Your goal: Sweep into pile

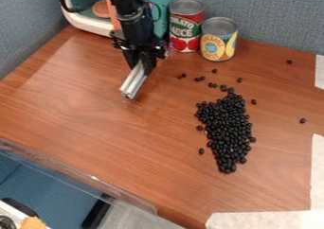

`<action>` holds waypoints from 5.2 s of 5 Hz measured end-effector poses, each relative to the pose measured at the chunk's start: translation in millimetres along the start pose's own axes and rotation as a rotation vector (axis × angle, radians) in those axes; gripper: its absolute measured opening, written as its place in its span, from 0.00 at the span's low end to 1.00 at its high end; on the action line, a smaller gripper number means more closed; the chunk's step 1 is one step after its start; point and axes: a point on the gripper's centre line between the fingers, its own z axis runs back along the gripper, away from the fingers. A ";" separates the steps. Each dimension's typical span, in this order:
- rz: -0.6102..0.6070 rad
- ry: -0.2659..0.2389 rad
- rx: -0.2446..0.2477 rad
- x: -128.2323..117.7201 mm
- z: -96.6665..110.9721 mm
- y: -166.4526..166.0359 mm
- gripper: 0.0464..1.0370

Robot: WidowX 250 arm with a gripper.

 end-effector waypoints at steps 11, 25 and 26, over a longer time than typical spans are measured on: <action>-0.290 0.122 0.003 31.8 -35.4 -123.2 0.32; -0.828 -0.053 0.074 42.1 4.3 -141.6 0.32; -0.728 -0.048 0.079 32.0 10.7 -123.1 0.32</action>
